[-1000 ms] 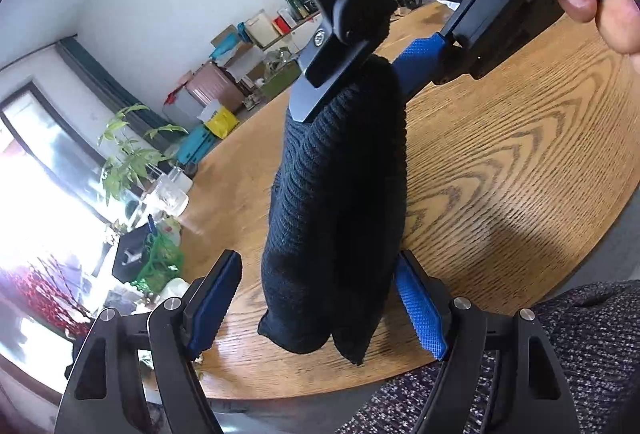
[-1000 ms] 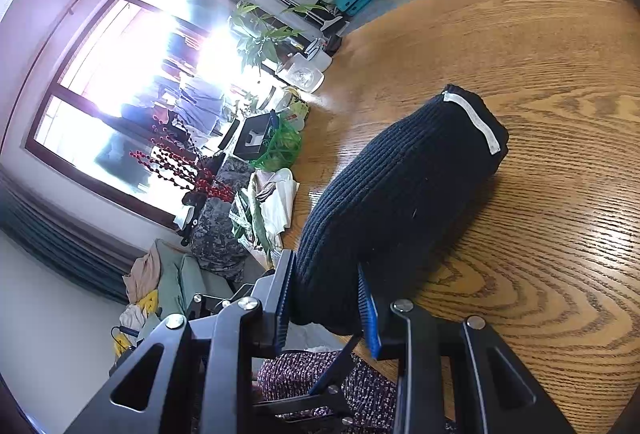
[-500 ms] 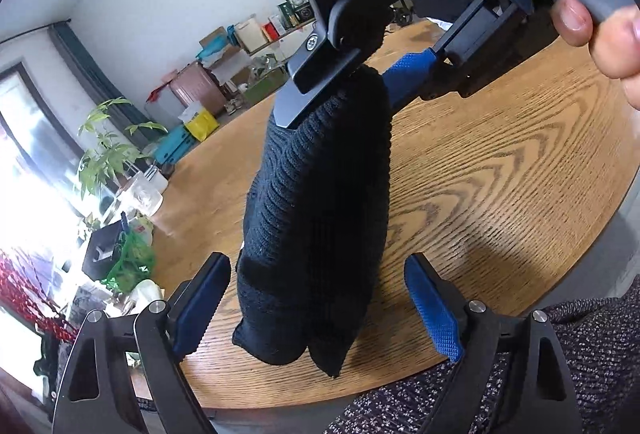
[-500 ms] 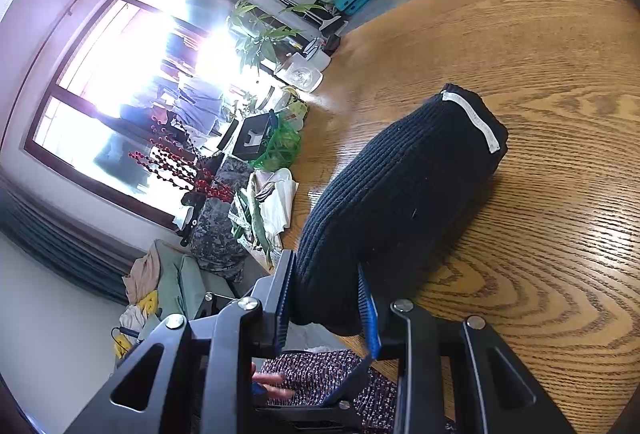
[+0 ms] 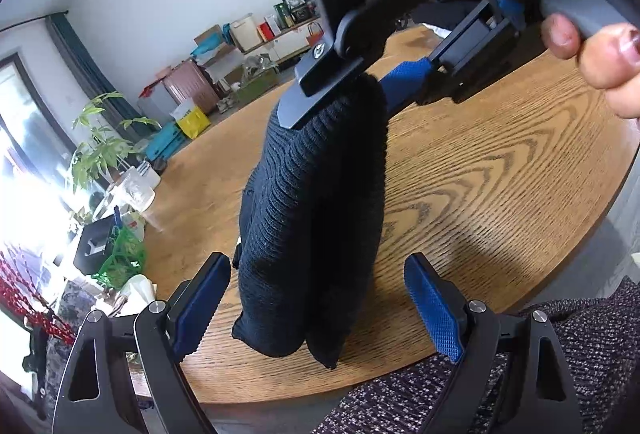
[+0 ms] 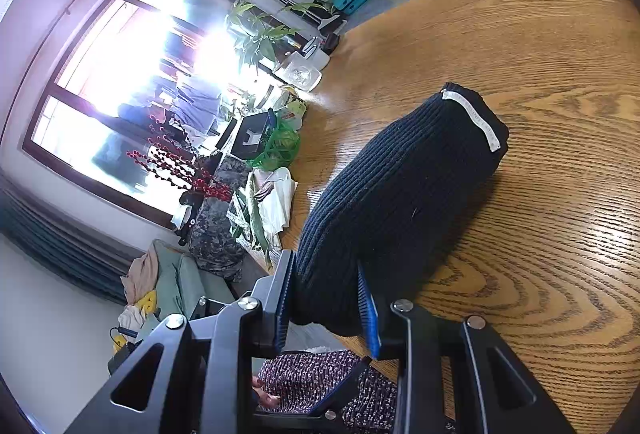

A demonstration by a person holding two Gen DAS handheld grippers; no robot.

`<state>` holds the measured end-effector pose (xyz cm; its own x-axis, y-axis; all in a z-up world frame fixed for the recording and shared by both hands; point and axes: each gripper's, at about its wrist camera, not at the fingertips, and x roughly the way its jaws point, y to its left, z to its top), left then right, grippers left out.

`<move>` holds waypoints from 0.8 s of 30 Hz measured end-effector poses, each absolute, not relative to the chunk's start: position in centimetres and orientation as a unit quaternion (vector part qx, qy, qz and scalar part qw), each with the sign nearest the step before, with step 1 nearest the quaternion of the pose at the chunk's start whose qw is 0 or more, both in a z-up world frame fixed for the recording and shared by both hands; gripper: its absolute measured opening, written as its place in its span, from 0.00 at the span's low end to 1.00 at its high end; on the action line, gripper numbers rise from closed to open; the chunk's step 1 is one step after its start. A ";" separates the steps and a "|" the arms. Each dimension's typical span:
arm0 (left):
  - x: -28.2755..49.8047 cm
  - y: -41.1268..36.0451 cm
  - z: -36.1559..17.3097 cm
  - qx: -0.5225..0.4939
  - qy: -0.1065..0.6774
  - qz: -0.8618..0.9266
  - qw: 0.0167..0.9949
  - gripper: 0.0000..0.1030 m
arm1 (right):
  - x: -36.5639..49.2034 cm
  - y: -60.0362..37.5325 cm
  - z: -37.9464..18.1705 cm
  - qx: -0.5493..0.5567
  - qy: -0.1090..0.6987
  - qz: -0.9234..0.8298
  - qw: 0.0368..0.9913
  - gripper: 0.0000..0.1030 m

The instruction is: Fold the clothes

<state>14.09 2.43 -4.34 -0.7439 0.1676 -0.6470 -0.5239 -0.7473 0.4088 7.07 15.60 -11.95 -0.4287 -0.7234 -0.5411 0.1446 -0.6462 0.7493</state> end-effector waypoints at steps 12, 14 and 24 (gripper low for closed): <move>10.9 2.5 -5.3 -0.347 0.285 0.862 0.235 0.86 | 6.7 15.5 -11.5 0.456 -0.326 -0.780 0.278 0.31; 10.1 2.4 -5.4 -0.355 0.286 0.859 0.235 0.86 | 6.7 15.6 -11.5 0.455 -0.329 -0.779 0.279 0.31; 8.8 3.2 -6.4 -0.359 0.304 0.852 0.229 0.86 | 6.6 15.9 -11.5 0.453 -0.340 -0.774 0.282 0.31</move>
